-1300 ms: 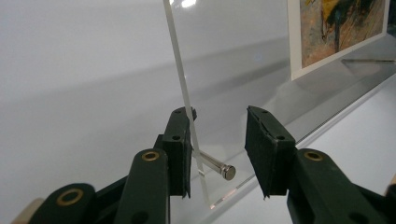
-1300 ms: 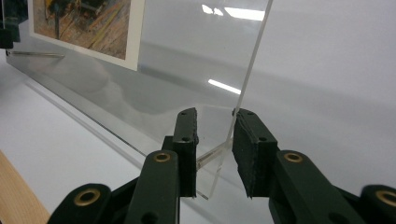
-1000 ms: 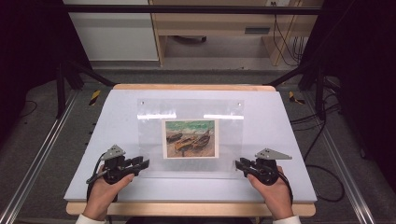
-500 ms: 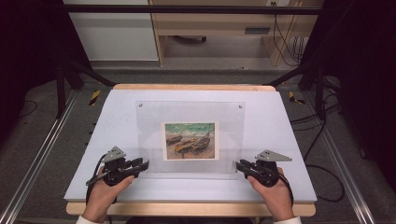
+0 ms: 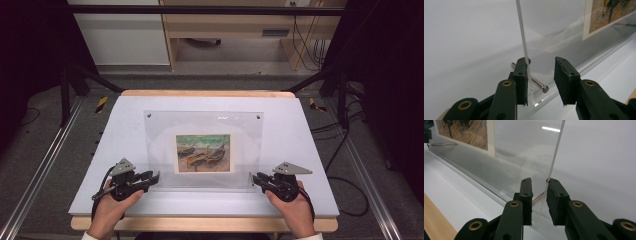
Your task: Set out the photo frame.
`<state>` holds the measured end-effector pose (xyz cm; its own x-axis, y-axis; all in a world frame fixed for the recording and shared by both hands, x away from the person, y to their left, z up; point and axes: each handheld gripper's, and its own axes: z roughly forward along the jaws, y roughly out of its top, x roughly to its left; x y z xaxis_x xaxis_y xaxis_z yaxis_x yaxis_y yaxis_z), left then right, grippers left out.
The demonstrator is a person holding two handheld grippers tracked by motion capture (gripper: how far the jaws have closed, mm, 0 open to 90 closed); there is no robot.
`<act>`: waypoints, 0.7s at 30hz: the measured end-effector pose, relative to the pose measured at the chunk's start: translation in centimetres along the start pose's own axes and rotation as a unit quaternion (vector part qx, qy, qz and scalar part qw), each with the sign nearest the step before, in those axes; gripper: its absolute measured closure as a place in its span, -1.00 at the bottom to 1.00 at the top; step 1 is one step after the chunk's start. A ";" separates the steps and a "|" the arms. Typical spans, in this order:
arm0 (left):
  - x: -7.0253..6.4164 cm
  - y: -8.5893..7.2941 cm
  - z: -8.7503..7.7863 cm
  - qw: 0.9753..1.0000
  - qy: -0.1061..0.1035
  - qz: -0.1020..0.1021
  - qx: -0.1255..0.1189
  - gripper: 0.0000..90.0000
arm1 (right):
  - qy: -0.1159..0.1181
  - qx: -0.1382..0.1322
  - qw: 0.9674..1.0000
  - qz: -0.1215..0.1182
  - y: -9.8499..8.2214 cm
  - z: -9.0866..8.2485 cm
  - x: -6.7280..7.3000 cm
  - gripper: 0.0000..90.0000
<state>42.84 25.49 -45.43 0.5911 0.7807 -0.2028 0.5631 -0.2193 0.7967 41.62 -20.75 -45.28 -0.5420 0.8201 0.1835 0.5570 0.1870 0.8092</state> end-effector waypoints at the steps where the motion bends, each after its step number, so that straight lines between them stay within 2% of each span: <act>1: 0.0 0.0 0.0 1.000 0.001 0.000 0.000 0.40 | 0.000 0.000 1.000 0.002 0.0 0.0 0.0 0.66; 21: -0.4 -0.4 -0.1 1.000 0.004 0.012 0.016 0.40 | -0.001 0.009 1.000 0.002 -0.5 -0.2 0.5 0.65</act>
<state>42.29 25.32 -45.57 0.6005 0.7794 -0.1785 0.5664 -0.2570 0.7830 40.98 -20.56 -45.48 -0.5388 0.8220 0.1846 0.5698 0.1942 0.7985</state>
